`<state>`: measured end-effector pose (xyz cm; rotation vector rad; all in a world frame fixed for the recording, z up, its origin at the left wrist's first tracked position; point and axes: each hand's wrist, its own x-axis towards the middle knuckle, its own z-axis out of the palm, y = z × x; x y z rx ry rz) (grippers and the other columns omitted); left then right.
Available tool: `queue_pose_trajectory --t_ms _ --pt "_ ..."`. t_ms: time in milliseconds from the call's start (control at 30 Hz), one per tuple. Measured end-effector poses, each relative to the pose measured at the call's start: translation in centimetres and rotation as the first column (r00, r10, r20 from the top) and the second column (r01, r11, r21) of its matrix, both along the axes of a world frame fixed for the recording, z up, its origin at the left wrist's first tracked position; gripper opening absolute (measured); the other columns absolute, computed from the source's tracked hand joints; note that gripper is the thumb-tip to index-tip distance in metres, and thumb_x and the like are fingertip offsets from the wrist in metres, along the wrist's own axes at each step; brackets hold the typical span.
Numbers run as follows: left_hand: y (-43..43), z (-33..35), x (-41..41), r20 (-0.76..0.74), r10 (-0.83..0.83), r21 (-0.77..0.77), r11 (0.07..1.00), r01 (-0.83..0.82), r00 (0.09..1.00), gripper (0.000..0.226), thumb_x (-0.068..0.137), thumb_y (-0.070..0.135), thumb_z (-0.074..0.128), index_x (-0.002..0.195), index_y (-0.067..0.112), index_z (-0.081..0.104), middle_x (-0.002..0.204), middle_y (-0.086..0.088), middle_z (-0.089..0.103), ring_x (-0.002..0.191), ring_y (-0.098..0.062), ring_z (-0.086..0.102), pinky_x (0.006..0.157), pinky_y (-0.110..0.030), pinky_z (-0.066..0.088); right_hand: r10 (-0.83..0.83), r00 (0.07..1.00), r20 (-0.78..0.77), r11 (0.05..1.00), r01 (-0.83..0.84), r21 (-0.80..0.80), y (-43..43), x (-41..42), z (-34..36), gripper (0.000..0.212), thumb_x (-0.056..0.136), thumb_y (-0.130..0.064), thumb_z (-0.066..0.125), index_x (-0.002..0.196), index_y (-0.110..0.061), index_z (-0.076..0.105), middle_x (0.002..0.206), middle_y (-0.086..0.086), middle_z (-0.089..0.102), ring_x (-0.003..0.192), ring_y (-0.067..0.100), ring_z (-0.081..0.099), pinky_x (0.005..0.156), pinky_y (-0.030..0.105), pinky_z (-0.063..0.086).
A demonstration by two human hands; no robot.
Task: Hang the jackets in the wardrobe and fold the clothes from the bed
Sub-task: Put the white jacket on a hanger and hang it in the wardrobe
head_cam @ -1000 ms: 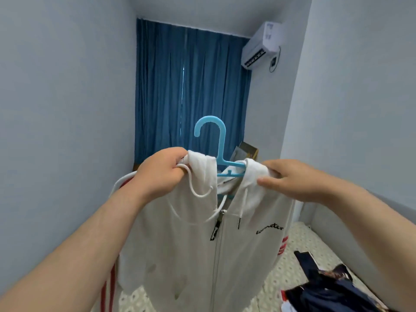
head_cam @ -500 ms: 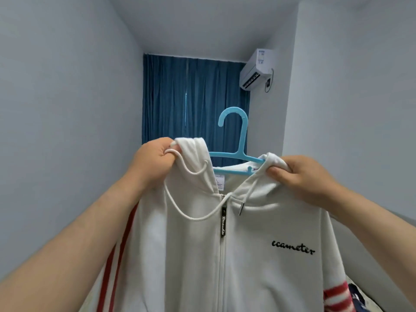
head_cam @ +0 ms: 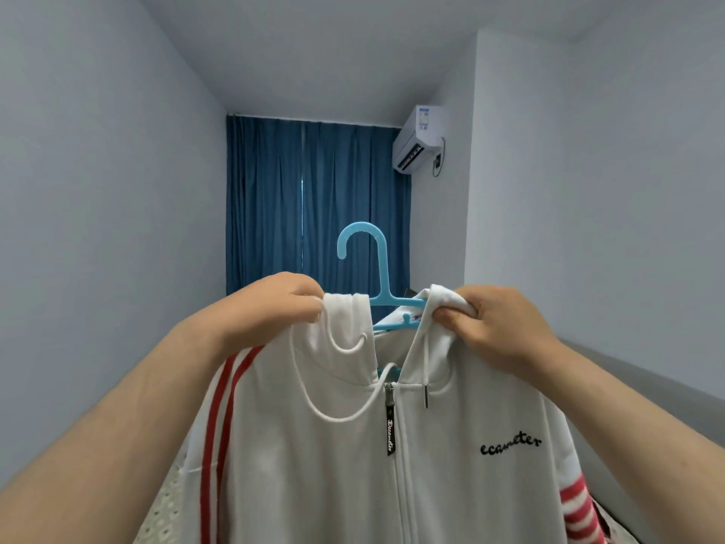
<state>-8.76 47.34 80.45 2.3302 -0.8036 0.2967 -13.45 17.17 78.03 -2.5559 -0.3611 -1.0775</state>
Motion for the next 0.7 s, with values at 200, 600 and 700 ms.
queue_pose_trajectory --t_ms 200,600,700 --pt "-0.9 0.4 -1.6 -0.19 -0.193 -0.543 0.838 0.061 0.963 0.059 0.097 0.053 0.038 0.12 0.008 0.067 0.117 -0.014 0.069 0.113 -0.03 0.064 0.102 -0.045 0.047 -0.004 1.0 0.017 0.999 0.003 0.037 -2.0 0.2 -0.3 0.03 0.092 -0.041 0.06 0.069 -0.021 0.058 0.062 -0.009 0.057 0.065 0.012 0.054 0.058 0.033 0.038" --pt "-6.5 -2.7 -1.2 0.449 0.33 0.057 0.917 -0.395 0.83 0.036 0.098 0.047 0.046 0.076 0.02 0.04 0.074 0.005 0.052 0.068 -0.014 0.049 0.058 -0.033 0.035 0.006 0.994 -0.108 0.998 0.001 0.062 -1.2 -1.2 -0.4 0.027 0.091 -0.044 0.062 0.076 -0.022 0.062 0.07 -0.006 0.062 0.071 0.013 0.058 0.064 0.035 0.045" --pt "-6.3 -2.7 -1.0 0.49 0.256 0.059 0.944 -0.325 0.833 0.033 0.099 0.043 0.047 0.078 0.018 0.043 0.075 0.005 0.053 0.072 -0.017 0.051 0.066 -0.037 0.043 -0.074 0.983 -0.169 0.994 0.059 -0.092 -0.5 -2.4 0.3 0.032 0.093 -0.048 0.059 0.077 -0.021 0.054 0.073 -0.006 0.06 0.073 0.016 0.057 0.065 0.035 0.044"
